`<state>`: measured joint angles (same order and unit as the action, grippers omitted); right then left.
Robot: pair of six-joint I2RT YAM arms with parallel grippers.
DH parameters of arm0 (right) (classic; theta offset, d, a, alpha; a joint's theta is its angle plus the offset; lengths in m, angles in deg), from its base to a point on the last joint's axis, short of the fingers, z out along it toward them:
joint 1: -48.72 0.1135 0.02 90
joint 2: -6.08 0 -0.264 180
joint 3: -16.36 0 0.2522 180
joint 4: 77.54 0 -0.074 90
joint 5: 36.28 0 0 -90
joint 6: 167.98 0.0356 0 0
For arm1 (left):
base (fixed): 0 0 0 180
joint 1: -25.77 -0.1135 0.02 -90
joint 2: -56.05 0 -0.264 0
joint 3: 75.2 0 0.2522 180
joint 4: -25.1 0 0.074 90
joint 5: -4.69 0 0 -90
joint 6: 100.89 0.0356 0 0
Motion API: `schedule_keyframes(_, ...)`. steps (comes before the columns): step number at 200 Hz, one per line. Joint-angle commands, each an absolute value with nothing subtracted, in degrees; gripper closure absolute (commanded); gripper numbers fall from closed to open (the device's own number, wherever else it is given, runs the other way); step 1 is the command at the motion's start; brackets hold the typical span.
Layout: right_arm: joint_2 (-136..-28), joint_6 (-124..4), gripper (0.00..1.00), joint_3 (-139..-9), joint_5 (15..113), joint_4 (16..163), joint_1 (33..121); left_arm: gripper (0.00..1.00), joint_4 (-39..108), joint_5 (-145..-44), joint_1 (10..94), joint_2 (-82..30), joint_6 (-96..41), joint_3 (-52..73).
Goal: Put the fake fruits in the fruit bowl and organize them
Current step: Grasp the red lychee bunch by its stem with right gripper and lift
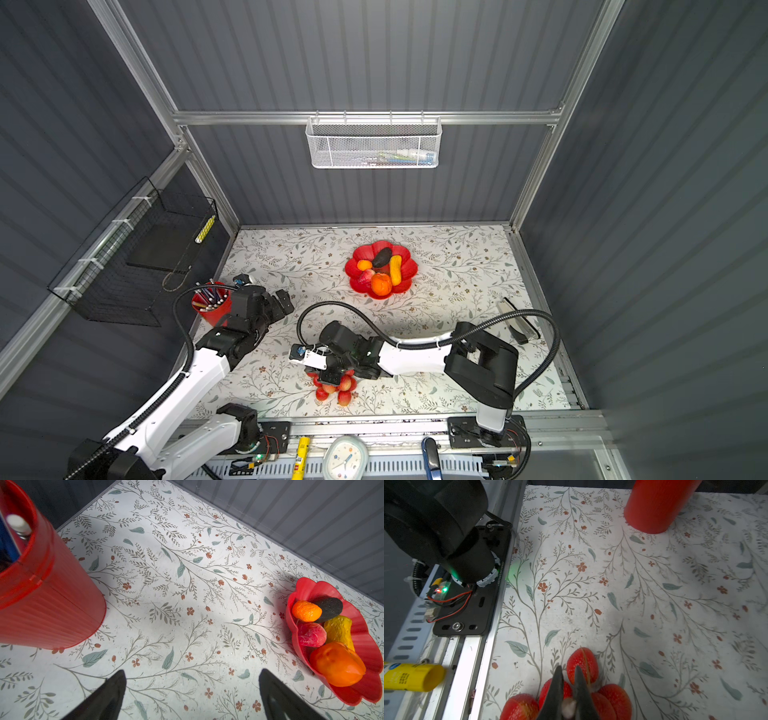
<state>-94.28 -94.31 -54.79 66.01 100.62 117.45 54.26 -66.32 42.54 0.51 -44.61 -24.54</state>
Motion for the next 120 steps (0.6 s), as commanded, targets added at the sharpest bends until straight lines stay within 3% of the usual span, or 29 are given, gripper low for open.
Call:
schedule_keyframes(1,-90.93,-95.50,1.00,-53.71,56.10,100.95,117.28,0.00,53.00,-67.82,42.12,-0.08,-45.00,-23.78)
schedule_keyframes(40,-77.36,-90.30,1.00,-47.77,52.23,94.29,112.78,0.00,50.88,-70.91,42.12,-1.47,-44.52,-22.77)
schedule_keyframes(90,-56.20,-79.21,1.00,-40.75,50.56,82.01,100.27,0.00,45.67,-74.72,42.12,-2.53,-44.01,-23.39)
schedule_keyframes(120,-54.11,-77.68,1.00,-43.82,50.91,78.64,90.86,0.00,43.91,-77.25,42.12,-3.99,-43.68,-23.02)
